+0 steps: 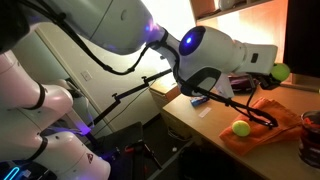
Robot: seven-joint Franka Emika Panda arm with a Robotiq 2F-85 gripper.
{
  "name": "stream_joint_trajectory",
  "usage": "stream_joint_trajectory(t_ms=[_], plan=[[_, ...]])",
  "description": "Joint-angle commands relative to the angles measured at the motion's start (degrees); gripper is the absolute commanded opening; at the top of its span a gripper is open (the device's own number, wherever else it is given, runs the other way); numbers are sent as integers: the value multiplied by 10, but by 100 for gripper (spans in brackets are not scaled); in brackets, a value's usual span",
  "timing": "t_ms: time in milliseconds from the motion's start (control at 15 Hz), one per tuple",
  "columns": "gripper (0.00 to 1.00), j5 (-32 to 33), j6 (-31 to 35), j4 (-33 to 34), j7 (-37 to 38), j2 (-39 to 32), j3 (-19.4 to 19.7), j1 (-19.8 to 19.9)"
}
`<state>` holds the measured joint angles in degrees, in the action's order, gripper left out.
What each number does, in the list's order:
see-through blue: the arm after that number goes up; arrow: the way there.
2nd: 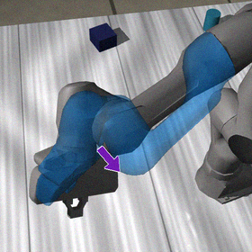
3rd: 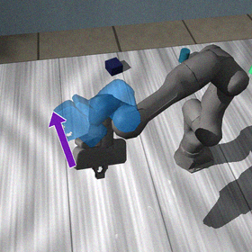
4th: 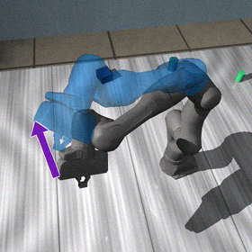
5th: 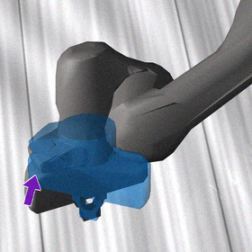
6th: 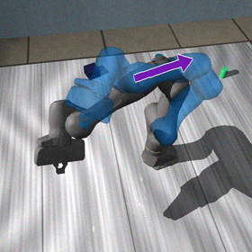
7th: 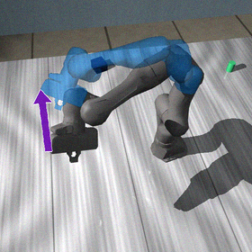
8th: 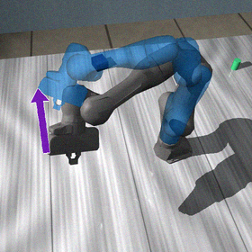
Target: Put the middle tennis bowl in the can
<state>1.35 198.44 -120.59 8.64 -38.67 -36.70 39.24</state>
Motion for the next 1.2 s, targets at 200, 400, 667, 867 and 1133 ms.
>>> stream_joint_trajectory(t_ms=[200, 400, 667, 867, 1133], plan=[[42, -27, 0, 14, 53, 20, 116, -87], [42, -38, 0, 25, 70, 19, 151, -114], [42, -62, 0, 36, 83, 23, 183, -144], [42, -93, 0, 48, 92, 27, 213, -171], [42, -138, -1, 55, 97, 32, 260, -216]])
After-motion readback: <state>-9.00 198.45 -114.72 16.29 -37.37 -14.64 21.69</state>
